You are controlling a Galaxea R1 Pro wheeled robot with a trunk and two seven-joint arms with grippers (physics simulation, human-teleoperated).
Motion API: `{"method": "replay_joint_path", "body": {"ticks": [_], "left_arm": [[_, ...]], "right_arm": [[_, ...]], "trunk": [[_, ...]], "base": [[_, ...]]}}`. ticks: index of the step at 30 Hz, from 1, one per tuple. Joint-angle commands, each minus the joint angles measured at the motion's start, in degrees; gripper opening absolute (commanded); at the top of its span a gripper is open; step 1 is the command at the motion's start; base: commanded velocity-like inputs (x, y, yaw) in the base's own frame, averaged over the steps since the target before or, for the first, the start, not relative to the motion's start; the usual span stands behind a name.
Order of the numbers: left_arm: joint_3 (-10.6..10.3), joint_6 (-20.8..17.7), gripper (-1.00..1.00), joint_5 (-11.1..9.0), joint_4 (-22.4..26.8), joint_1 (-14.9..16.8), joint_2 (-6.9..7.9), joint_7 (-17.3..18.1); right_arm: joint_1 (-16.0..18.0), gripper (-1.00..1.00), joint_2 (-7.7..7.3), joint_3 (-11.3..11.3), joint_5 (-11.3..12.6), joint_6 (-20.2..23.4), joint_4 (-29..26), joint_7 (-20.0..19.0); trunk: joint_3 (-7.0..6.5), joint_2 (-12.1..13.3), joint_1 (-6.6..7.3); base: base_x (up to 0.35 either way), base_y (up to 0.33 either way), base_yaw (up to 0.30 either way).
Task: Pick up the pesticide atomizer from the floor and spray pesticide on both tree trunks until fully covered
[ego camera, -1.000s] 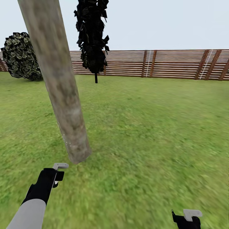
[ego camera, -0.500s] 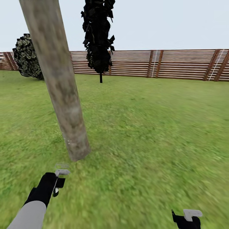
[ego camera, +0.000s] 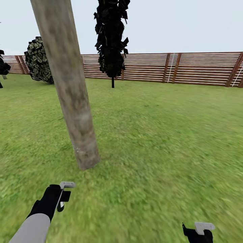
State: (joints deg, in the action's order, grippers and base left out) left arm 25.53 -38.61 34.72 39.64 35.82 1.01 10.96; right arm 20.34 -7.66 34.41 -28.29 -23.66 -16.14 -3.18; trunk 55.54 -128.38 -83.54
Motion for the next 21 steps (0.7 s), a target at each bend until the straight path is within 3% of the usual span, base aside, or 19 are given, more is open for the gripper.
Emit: {"method": "replay_joint_path", "body": {"ticks": [1,10,11,13,21], "left_arm": [[0.22,-0.15,-1.00,0.62,0.14,0.04,0.00,0.56],[0.51,-0.16,-1.00,0.66,1.52,0.13,0.37,0.47],[1.15,-0.17,-1.00,0.68,2.29,0.13,0.42,0.47],[4.47,-0.07,-1.00,0.64,3.25,0.13,0.60,0.54],[5.05,2.11,-1.00,0.66,3.03,0.13,-0.10,0.47]], "right_arm": [[0.06,1.00,0.02,0.48,-0.27,-0.23,0.06,-0.33],[0.06,1.00,0.02,0.48,-0.27,-0.25,0.06,-0.30],[0.06,1.00,0.02,0.48,-0.27,-0.25,0.06,-0.29],[0.06,1.00,0.02,0.48,-0.27,-0.24,0.06,-0.27],[0.06,1.00,0.02,0.48,-0.27,-0.23,0.06,-0.25]], "trunk": [[0.05,-0.02,-0.01],[0.05,-0.02,-0.01],[0.05,-0.02,-0.01],[0.05,-0.02,-0.01],[0.05,-0.02,-0.01]], "base": [[0.196,-0.187,0.000],[0.203,-0.199,0.000],[0.187,-0.216,0.000],[0.185,-0.218,0.009],[0.119,-0.241,0.217]]}}
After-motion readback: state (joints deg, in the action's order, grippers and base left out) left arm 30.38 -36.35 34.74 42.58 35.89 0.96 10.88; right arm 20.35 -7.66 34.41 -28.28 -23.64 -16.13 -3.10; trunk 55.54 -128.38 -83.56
